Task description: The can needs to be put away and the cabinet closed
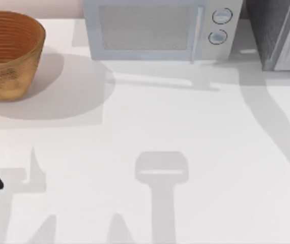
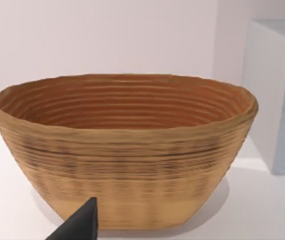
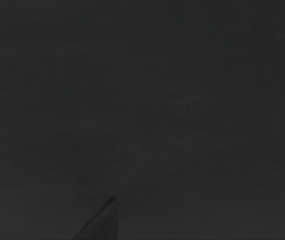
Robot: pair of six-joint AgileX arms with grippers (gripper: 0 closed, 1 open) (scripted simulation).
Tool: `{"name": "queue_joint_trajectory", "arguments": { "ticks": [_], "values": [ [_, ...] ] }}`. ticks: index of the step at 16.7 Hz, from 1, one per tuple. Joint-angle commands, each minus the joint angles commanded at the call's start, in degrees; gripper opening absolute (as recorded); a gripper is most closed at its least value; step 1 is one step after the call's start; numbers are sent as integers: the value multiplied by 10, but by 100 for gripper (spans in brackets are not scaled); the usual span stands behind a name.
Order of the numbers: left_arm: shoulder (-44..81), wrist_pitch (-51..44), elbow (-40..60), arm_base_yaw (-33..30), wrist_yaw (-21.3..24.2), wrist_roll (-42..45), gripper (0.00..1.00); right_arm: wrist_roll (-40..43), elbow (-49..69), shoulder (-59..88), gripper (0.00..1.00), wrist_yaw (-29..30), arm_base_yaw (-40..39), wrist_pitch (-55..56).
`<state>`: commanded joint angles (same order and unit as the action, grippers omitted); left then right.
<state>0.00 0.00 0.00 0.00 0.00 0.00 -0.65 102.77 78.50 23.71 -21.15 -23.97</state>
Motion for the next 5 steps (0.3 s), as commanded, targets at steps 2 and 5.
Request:
{"name": "queue_joint_trajectory", "arguments": {
  "ticks": [2, 5],
  "values": [
    [0, 0, 0, 0, 0, 0, 100, 0, 10, 14, 100, -8, 7, 4],
    [0, 0, 0, 0, 0, 0, 100, 0, 21, 30, 100, -17, 18, 10]
  ]
}}
